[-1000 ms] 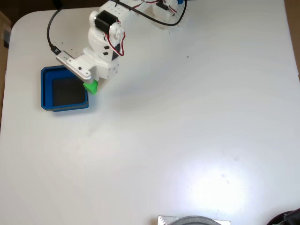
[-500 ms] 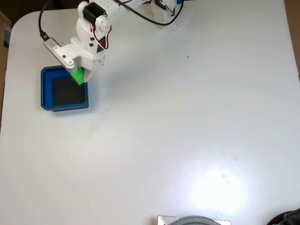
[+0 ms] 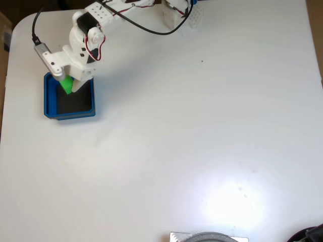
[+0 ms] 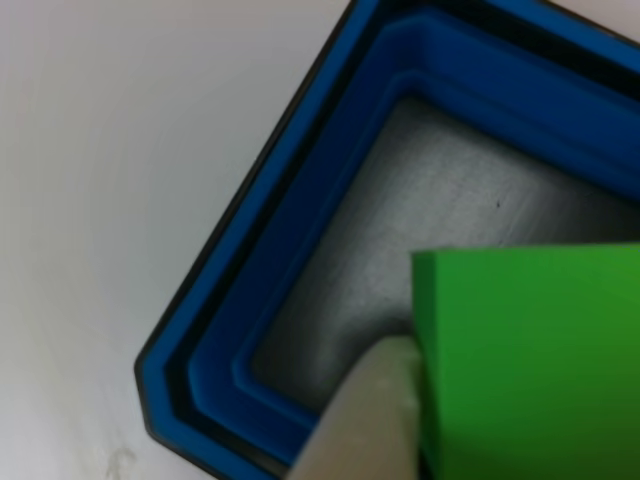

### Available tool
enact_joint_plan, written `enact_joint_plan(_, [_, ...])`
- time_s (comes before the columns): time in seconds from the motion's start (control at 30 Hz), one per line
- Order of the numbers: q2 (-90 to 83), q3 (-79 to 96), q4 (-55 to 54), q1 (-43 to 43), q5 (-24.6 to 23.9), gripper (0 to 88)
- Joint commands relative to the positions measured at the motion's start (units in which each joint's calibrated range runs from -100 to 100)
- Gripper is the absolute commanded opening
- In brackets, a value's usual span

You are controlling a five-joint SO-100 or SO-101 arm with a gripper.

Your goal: Pick up green cube and drop it in the blue box

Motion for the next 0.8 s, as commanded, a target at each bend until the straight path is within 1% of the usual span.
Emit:
enact_joint_plan(0.0, [1.03,-4.37,-1.47,0.66,0.10,1.3])
enact_joint_plan(0.33, [7.47,-8.77,-2.86,0.73,0.10,1.3])
enact_joint_plan(0.77, [7.63,-11.28,-2.94,1.80,-0.20,1.3])
